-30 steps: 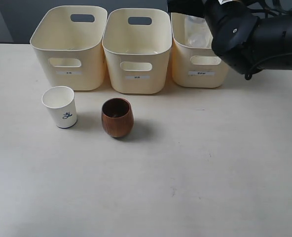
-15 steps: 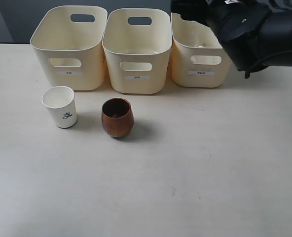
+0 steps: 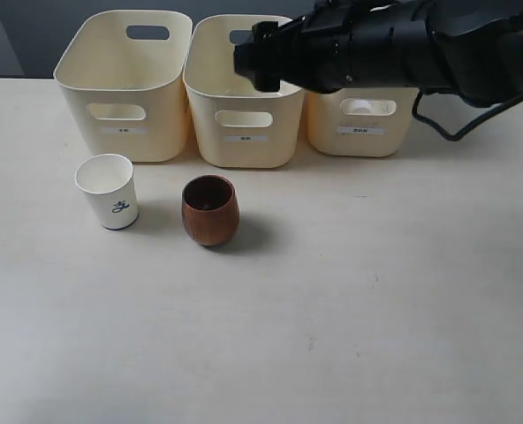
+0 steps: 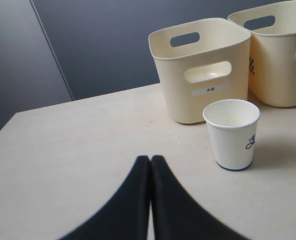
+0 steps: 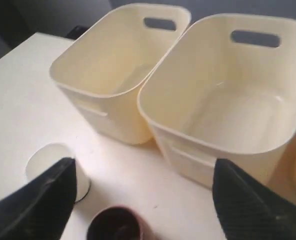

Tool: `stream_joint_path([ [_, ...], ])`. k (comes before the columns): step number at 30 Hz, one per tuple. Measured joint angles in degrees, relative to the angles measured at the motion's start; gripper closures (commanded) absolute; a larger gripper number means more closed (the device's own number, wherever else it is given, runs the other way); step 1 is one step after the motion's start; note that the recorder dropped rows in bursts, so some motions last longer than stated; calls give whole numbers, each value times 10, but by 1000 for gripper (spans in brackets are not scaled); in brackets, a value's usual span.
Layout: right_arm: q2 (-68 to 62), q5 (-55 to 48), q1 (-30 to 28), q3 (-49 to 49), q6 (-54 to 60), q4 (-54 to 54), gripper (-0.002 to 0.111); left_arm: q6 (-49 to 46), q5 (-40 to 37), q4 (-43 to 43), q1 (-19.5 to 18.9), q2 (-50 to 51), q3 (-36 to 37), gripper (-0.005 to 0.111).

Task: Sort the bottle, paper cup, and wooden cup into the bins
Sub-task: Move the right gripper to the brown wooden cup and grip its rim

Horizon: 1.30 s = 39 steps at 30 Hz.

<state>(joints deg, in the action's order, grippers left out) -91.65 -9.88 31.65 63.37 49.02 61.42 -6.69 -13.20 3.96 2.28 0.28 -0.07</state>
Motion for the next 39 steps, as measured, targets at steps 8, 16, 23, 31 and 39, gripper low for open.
stream_joint_path([
  [8,0,-112,0,0,-1,-3,36,0,0,0,0,0,0,107],
  [16,-33,-151,0,0,-14,-1,36,0,0,0,0,0,0,107],
  [23,-105,-155,0,1,-15,7,36,0,0,0,0,0,0,107],
  [31,-138,-154,0,1,-15,33,36,0,0,0,0,0,0,107],
  [39,-164,-139,0,1,-15,56,36,0,0,0,0,0,0,107],
])
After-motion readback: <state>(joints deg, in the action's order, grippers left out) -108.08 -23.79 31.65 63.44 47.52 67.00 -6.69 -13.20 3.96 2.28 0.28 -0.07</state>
